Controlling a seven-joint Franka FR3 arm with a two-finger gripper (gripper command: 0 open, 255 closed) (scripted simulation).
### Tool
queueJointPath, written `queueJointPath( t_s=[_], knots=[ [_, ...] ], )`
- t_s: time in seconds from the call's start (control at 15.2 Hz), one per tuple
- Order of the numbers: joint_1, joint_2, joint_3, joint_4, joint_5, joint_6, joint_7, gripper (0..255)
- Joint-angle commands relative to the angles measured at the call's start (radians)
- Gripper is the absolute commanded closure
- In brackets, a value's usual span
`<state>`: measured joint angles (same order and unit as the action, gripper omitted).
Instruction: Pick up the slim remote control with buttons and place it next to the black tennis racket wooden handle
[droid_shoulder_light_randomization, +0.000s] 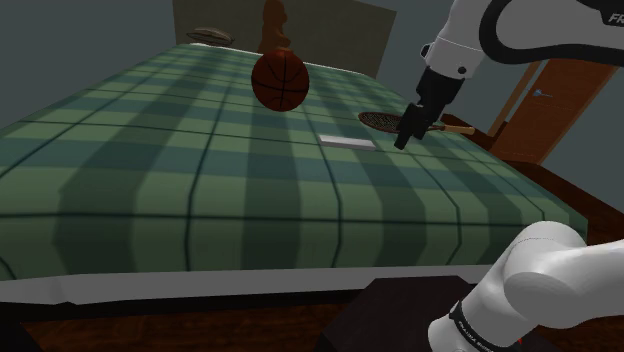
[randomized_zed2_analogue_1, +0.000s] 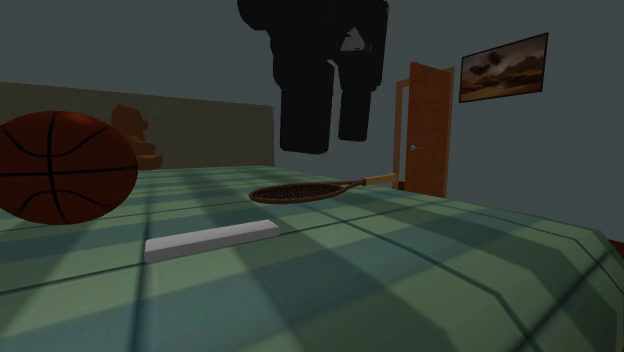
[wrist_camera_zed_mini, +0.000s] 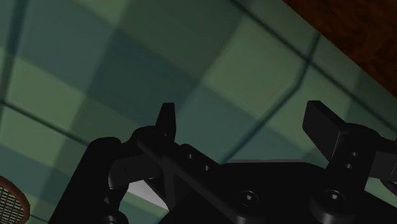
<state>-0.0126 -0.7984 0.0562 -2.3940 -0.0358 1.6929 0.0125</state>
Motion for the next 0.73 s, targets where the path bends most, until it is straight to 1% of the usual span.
queueJointPath(
  t_s=[0.0, 0.33, 0.66],
  knots=[
    [0.000, 0.000, 0.000, 0.000, 0.000, 0.000, 0.000, 0],
    [0.013, 0.143, -0.120, 0.042, -0.050, 0.089, -0.220, 0],
    [0.035, 0.321, -0.225, 0.132, -0.066, 0.163, -0.438, 0]
  ],
)
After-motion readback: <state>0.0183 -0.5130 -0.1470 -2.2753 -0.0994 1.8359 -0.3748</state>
